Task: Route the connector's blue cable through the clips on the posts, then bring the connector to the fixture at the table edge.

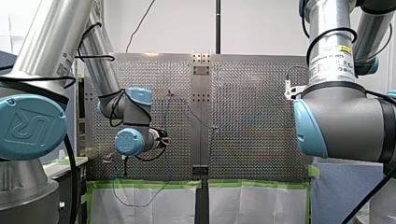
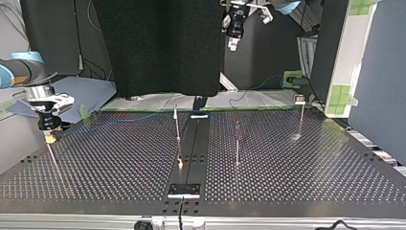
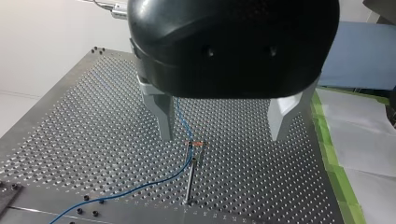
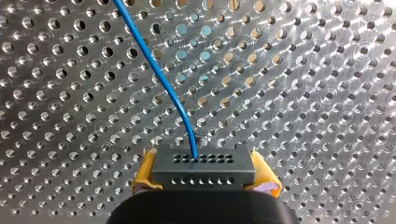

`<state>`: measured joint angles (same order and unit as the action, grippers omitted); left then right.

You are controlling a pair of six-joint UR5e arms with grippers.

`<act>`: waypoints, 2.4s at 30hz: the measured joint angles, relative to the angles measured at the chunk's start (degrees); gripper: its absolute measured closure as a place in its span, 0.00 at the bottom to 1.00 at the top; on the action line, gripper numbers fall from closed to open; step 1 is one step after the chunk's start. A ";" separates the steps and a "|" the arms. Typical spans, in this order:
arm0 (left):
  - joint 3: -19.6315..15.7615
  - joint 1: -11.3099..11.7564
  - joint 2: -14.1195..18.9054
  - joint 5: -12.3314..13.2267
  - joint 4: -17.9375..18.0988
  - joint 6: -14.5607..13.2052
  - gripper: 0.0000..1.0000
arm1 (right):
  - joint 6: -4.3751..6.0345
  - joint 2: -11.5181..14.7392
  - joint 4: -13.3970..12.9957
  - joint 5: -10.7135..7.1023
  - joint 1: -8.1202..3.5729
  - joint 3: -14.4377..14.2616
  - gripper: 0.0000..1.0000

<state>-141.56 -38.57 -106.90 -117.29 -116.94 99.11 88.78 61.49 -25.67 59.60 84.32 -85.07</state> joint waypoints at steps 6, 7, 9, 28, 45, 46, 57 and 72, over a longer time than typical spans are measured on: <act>0.00 -0.01 0.00 0.00 0.10 -0.11 0.00 | -0.23 -0.09 -0.31 1.20 0.11 -0.02 1.00; 0.01 -0.01 0.00 0.00 0.11 -0.12 0.00 | -0.28 -0.10 -0.34 1.35 0.10 -0.02 1.00; 0.00 -0.01 0.00 0.00 0.11 -0.14 0.00 | -0.45 -0.14 -0.37 1.68 0.15 -0.01 0.97; -0.01 -0.01 0.00 0.08 0.12 -0.15 0.00 | -0.99 0.25 0.26 2.13 0.28 0.26 0.08; 0.00 0.01 0.00 0.09 0.03 -0.15 0.00 | -0.99 0.33 0.38 2.14 0.27 0.38 0.01; 0.00 0.02 0.00 0.09 0.01 -0.15 0.00 | -0.99 0.33 0.38 2.14 0.27 0.38 0.01; 0.13 0.02 0.00 0.20 0.04 -0.15 0.00 | -0.99 0.33 0.37 2.14 0.27 0.37 0.01; 1.16 0.04 0.00 0.37 -0.11 -0.38 0.00 | -0.99 0.33 0.37 2.14 0.27 0.37 0.01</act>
<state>-140.40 -38.53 -106.90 -116.92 -117.05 98.73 87.79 61.82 -25.30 61.75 84.59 -84.69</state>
